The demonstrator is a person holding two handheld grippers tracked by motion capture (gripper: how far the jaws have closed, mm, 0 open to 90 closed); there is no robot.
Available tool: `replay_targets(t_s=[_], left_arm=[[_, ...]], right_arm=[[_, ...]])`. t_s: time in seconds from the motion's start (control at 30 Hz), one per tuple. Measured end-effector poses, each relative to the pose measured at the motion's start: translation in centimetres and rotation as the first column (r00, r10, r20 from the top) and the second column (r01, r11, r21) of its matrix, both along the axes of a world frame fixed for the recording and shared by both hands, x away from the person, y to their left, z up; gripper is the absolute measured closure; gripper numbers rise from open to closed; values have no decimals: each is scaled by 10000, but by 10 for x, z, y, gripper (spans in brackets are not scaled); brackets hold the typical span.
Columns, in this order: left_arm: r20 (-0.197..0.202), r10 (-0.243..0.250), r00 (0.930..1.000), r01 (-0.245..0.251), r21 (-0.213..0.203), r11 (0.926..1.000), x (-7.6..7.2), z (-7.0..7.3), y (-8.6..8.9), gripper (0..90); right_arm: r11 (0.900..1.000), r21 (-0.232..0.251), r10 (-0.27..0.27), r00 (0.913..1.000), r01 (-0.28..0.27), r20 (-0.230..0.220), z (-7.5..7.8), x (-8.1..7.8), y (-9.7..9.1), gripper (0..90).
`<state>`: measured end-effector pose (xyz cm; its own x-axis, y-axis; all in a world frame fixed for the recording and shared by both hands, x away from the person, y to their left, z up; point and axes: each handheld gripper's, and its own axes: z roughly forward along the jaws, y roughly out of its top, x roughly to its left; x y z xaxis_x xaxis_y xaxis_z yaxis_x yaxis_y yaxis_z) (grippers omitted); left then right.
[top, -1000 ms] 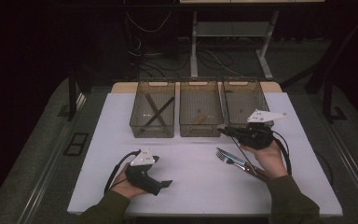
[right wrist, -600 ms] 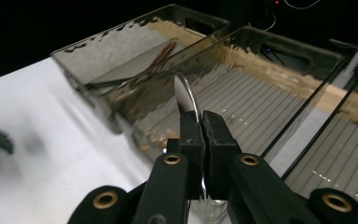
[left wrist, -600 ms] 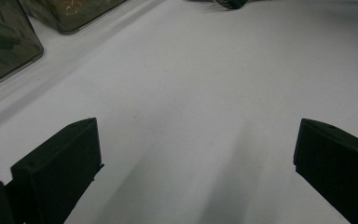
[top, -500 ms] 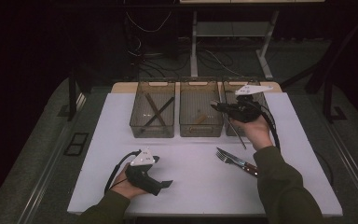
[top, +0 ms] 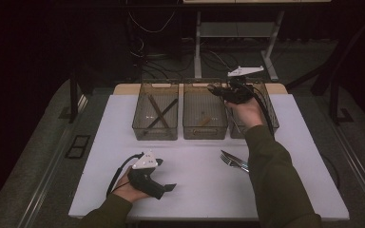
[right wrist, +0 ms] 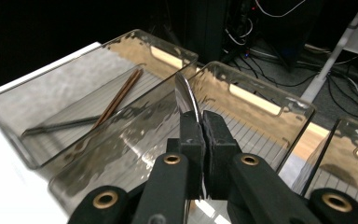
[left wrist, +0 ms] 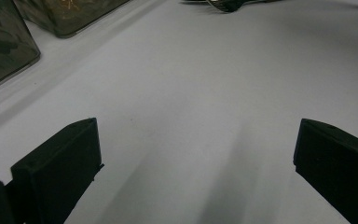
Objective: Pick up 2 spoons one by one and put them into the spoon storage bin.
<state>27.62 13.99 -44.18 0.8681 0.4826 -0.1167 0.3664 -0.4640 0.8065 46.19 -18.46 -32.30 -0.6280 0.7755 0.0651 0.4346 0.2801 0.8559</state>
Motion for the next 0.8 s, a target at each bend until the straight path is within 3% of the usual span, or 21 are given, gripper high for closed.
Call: replay_targets(t_s=[0.43,0.8], left_arm=[[85,-139,9999,139,51,9999,-1,1,0,4],[75,-152,9999,152,32,9999,-1,1,-1,4]], right_arm=[[9992,-56,-390,9991,389,-193,-18,36,24,876],[9978,-393,-540,9979,526,-344,-41,49,36,875]])
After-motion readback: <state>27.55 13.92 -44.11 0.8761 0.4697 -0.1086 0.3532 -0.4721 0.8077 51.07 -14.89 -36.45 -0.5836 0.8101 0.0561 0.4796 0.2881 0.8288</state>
